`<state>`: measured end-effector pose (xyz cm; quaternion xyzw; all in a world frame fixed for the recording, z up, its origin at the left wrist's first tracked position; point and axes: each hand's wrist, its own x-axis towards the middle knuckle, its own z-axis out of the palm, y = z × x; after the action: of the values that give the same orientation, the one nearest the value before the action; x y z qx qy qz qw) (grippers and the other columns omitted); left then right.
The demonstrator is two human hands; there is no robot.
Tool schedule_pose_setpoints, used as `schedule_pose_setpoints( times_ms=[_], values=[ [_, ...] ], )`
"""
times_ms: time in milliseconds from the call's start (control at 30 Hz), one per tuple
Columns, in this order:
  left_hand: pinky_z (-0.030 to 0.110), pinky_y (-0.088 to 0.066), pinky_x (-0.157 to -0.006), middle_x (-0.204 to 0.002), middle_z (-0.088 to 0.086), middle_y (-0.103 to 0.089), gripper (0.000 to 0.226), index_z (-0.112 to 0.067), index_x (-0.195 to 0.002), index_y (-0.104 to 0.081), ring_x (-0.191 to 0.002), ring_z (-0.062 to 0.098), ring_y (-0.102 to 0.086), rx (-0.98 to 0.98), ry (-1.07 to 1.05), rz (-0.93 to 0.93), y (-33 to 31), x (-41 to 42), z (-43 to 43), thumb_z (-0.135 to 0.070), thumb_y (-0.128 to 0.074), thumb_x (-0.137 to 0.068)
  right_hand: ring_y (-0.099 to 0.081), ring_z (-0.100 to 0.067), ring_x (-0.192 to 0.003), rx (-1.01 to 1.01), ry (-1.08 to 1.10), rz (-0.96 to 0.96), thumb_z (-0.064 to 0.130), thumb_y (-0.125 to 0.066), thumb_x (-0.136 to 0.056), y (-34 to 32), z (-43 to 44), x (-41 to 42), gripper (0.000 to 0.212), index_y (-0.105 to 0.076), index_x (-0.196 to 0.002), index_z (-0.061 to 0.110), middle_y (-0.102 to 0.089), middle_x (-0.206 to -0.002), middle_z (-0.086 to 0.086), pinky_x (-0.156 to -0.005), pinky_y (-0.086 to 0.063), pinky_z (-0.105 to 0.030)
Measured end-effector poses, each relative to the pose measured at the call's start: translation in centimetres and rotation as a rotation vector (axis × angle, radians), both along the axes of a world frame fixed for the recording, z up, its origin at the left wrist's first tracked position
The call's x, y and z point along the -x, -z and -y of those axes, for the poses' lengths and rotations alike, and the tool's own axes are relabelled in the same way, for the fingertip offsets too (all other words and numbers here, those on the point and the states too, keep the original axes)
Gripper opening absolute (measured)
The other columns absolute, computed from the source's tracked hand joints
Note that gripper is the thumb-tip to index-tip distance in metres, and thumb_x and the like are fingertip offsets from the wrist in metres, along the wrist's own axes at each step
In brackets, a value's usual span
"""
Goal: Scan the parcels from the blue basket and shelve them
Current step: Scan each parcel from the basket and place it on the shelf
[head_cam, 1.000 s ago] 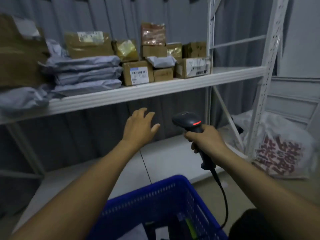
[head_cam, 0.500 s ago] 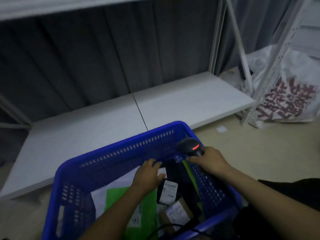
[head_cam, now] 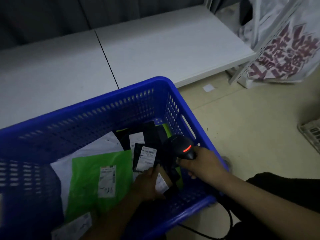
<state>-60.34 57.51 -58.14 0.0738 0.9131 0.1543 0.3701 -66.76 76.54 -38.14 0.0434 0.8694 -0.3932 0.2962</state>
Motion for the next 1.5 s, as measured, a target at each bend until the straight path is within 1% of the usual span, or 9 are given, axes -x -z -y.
schedule_pose_setpoints(
  times_ms=[300,467,533,633,700,867,1033,1200,1500],
  values=[
    [0.040,-0.039,-0.102,-0.151,0.007,-0.026,0.133,-0.020,-0.152,0.015,-0.129,0.028,-0.038,-0.148,-0.225,-0.100,-0.9,0.3,0.9,-0.067,-0.070,-0.062,-0.054,-0.001,-0.037,0.078,0.058,0.037,0.024,-0.074,-0.084,-1.0,1.0,-0.2,0.016,-0.062,-0.086,0.012,-0.062,-0.058,0.000,-0.042,-0.044,-0.016],
    [0.030,-0.049,-0.089,-0.127,-0.009,-0.049,0.108,-0.024,-0.145,-0.024,-0.109,0.009,-0.053,-0.480,-0.714,-0.304,-7.0,1.8,1.3,-0.052,-0.080,-0.057,-0.054,0.006,-0.041,0.142,0.130,-0.025,0.023,-0.073,-0.084,-2.1,2.2,-0.3,0.015,-0.065,-0.090,0.012,-0.064,-0.067,0.003,-0.041,-0.040,-0.009],
    [0.032,-0.053,-0.086,-0.119,-0.008,-0.057,0.093,-0.026,-0.134,-0.037,-0.101,0.007,-0.059,-0.611,-0.909,-0.376,-10.2,2.3,1.4,-0.049,-0.082,-0.056,-0.062,0.001,-0.053,0.231,0.189,0.001,0.023,-0.073,-0.084,-2.5,2.8,-0.4,0.017,-0.068,-0.093,0.010,-0.068,-0.073,-0.001,-0.052,-0.050,-0.016],
    [0.013,-0.051,-0.070,-0.108,-0.014,-0.058,0.065,-0.026,-0.126,-0.043,-0.090,-0.003,-0.057,-0.784,-1.099,-0.423,-15.0,1.9,1.6,-0.027,-0.083,-0.074,-0.072,-0.021,-0.078,0.423,0.243,0.111,0.022,-0.070,-0.084,-3.4,3.8,-0.7,0.013,-0.071,-0.093,0.012,-0.075,-0.084,-0.007,-0.079,-0.059,-0.041],
    [0.008,-0.049,-0.065,-0.109,-0.016,-0.058,0.055,-0.027,-0.127,-0.046,-0.091,-0.006,-0.056,-0.868,-1.105,-0.439,-17.0,1.2,2.2,-0.024,-0.076,-0.082,-0.073,-0.024,-0.082,0.566,0.268,0.170,0.020,-0.069,-0.086,-4.2,4.5,-0.9,0.014,-0.071,-0.097,0.012,-0.076,-0.087,-0.007,-0.080,-0.058,-0.041],
    [0.026,-0.055,-0.087,-0.128,-0.028,-0.050,0.087,-0.046,-0.143,-0.026,-0.114,0.000,-0.056,-1.112,-1.018,-0.305,-20.7,-0.8,5.1,-0.024,-0.075,-0.075,-0.070,-0.030,-0.085,0.921,0.449,0.302,0.012,-0.060,-0.092,-6.5,6.4,-0.7,0.019,-0.065,-0.107,0.002,-0.071,-0.100,-0.019,-0.066,-0.061,-0.033],
    [0.043,-0.053,-0.094,-0.140,-0.021,-0.046,0.110,-0.057,-0.146,-0.015,-0.122,0.012,-0.056,-1.041,-0.936,-0.253,-21.8,-2.7,7.6,-0.035,-0.088,-0.066,-0.069,-0.038,-0.101,0.872,0.363,0.305,0.017,-0.063,-0.091,-7.0,7.5,-0.2,0.035,-0.061,-0.114,-0.010,-0.070,-0.108,-0.026,-0.085,-0.058,-0.039],
    [0.027,-0.057,-0.077,-0.125,-0.010,-0.059,0.078,-0.046,-0.136,-0.041,-0.103,0.009,-0.064,-0.817,-1.113,-0.400,-22.5,-4.0,11.8,-0.018,-0.081,-0.075,-0.062,-0.023,-0.051,0.556,-0.057,0.038,0.018,-0.068,-0.089,-8.3,8.5,0.0,0.015,-0.062,-0.092,0.005,-0.066,-0.069,-0.012,-0.049,-0.050,-0.030],
    [0.022,-0.050,-0.071,-0.121,0.001,-0.060,0.067,-0.027,-0.138,-0.048,-0.103,0.016,-0.060,-0.645,-1.349,-0.467,-21.8,-8.8,18.0,-0.003,-0.073,-0.080,-0.059,-0.014,-0.040,0.223,-0.545,-0.147,0.025,-0.069,-0.089,-9.5,9.3,-0.3,0.019,-0.059,-0.076,0.015,-0.062,-0.047,0.003,-0.052,-0.053,-0.028]
  ],
)
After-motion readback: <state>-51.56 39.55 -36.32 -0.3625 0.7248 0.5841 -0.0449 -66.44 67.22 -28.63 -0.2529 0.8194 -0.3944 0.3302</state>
